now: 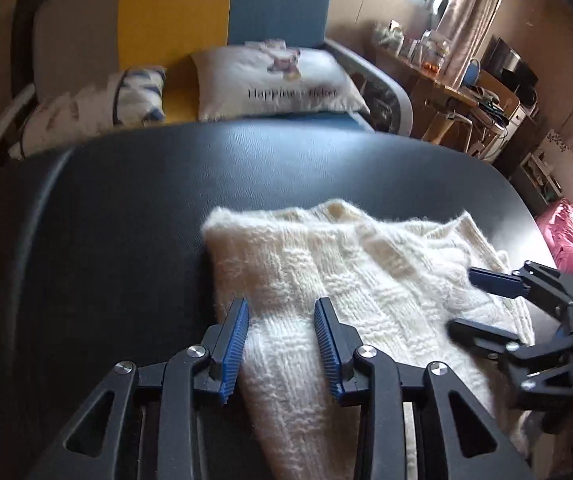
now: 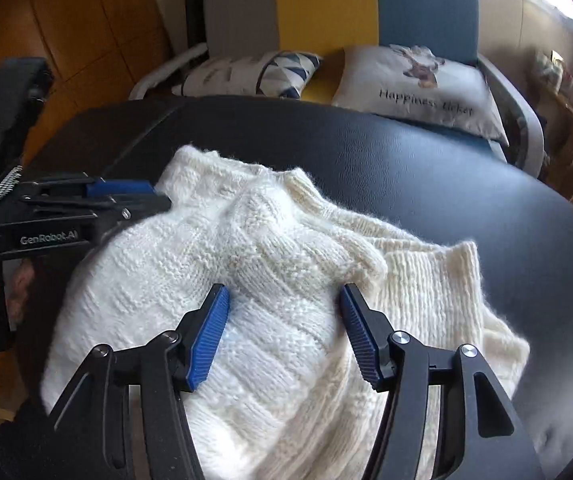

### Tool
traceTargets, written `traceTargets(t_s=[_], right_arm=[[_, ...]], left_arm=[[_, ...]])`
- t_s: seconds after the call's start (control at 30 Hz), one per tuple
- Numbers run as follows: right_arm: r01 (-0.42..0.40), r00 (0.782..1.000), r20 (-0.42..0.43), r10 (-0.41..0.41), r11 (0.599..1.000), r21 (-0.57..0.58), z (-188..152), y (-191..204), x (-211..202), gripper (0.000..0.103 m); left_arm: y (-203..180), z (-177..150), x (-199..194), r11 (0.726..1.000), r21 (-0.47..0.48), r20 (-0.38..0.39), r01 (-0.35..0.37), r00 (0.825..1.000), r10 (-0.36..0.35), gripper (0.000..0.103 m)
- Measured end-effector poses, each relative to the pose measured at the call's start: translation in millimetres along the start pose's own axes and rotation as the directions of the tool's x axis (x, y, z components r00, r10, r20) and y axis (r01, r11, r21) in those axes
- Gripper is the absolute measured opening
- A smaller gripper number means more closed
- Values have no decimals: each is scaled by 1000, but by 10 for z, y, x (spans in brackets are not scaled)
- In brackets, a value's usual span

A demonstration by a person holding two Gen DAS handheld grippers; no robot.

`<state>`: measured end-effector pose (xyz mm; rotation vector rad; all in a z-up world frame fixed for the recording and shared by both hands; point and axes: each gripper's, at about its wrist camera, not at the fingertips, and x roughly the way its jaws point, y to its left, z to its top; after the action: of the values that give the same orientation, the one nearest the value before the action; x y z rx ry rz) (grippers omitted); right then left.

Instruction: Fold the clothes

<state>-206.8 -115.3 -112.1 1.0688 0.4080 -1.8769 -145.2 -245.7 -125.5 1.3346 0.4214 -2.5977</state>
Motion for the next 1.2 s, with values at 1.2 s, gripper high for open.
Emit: traceTargets(t_s=[1.2], right_arm=[[-50, 997, 67, 41, 990, 130, -792, -399, -697, 61]], left_arm=[[-567, -741, -708, 988, 143, 128, -50, 991, 31, 37]])
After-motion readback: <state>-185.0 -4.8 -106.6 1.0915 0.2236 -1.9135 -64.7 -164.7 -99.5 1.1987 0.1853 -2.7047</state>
